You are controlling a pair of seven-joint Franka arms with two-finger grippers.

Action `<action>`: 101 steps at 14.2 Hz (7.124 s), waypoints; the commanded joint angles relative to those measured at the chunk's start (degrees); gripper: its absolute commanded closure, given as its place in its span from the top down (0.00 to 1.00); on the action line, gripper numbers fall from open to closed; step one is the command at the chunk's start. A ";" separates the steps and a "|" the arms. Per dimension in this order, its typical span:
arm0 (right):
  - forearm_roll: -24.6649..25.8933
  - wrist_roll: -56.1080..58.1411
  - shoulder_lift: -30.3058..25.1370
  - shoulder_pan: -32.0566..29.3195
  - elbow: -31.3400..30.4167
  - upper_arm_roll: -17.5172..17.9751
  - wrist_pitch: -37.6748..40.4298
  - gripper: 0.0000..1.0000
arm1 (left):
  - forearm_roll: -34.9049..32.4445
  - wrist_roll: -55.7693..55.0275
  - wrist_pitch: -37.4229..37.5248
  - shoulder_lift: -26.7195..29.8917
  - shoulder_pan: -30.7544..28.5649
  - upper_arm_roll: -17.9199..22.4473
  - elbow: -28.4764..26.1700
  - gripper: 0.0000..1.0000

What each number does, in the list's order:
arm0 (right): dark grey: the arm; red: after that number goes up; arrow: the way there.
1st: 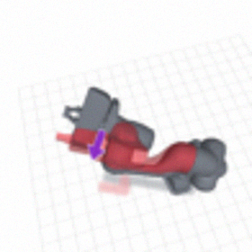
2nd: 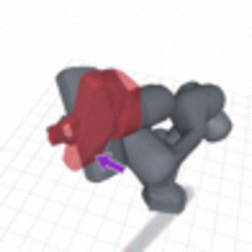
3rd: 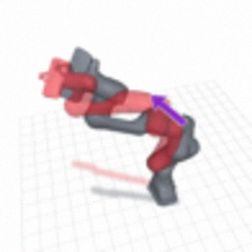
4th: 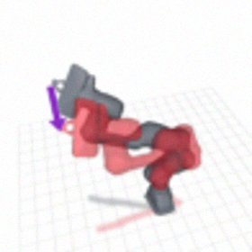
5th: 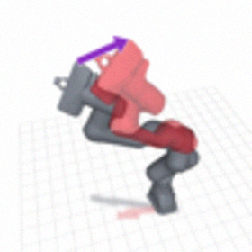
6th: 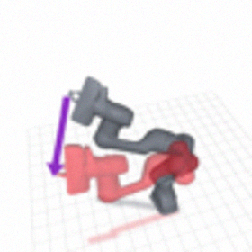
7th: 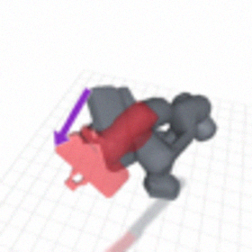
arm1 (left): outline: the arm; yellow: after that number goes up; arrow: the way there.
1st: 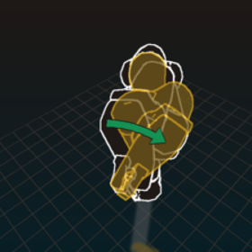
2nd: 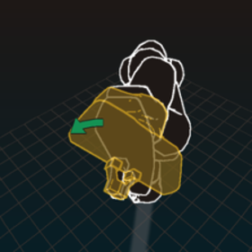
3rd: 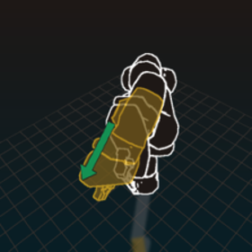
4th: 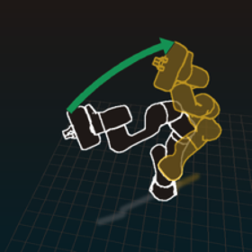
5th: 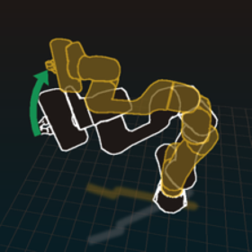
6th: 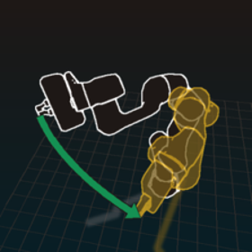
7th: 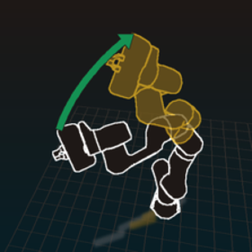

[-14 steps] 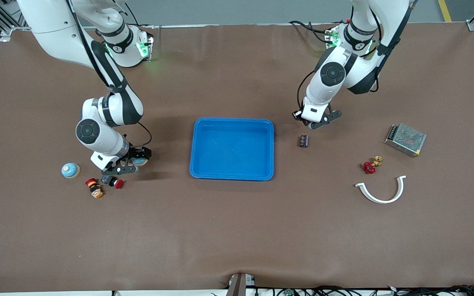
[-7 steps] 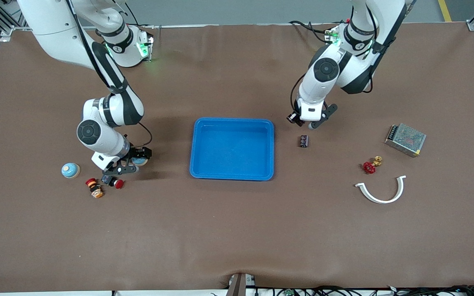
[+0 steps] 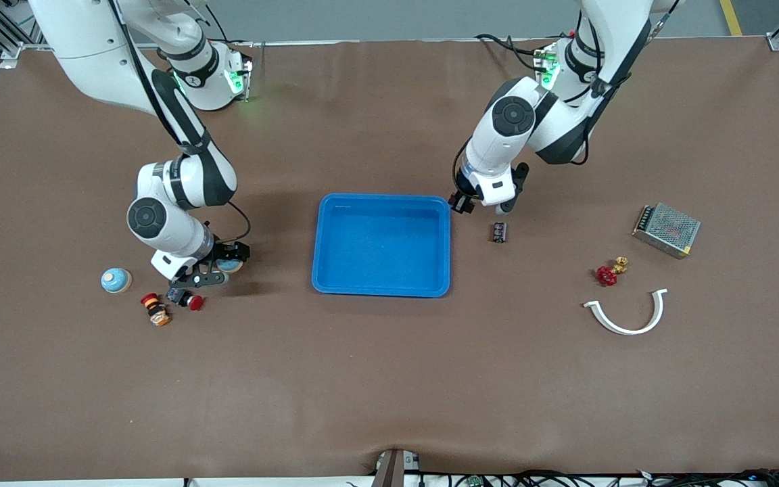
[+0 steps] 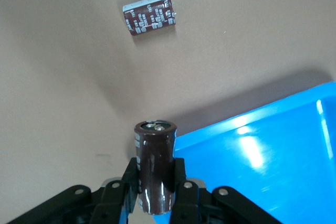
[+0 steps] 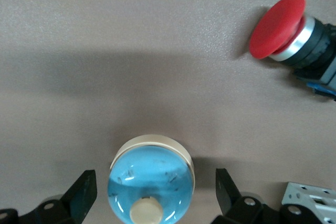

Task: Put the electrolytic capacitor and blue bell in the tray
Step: 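Lift the capacitor toward the tray while the right gripper grasps the bell, then carry the bell to the tray while the left gripper lowers the capacitor, then open the left gripper on the capacitor while the right gripper releases the bell, then withdraw the right gripper from the tray while the left gripper rises, then move the left gripper to the second brown capacitor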

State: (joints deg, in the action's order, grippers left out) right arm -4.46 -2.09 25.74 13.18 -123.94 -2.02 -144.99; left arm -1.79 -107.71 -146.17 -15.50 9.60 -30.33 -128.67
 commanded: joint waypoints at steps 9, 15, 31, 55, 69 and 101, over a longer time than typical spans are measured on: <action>0.24 -0.63 0.10 0.44 -0.07 -0.18 -0.47 0.58 | -8.40 -24.99 7.03 -10.42 2.08 0.10 16.06 0.00; 0.15 -0.81 -0.25 0.44 2.03 -0.09 2.42 0.46 | -15.61 -33.70 8.36 -16.23 4.98 0.36 21.97 0.00; -0.73 -40.79 -2.01 21.96 10.12 0.18 15.00 0.46 | -15.96 -40.29 8.54 -21.24 16.32 8.01 26.01 0.00; -3.72 -43.00 4.05 30.85 10.12 1.06 3.31 0.48 | -18.25 -41.09 1.15 -25.02 16.77 8.10 26.37 0.00; -3.37 -33.45 -5.07 26.83 10.12 0.61 16.29 1.00 | -19.13 -41.00 1.15 -25.90 17.64 8.27 25.84 0.00; 16.58 38.72 -7.83 -23.28 0.09 0.26 2.44 1.00 | -13.42 -5.33 19.87 -18.34 8.24 7.48 33.83 1.00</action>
State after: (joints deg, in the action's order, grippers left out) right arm 11.02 33.56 14.37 -7.56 -126.71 -2.77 -141.78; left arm -16.93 -117.42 -127.78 -35.19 18.68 -22.52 -94.60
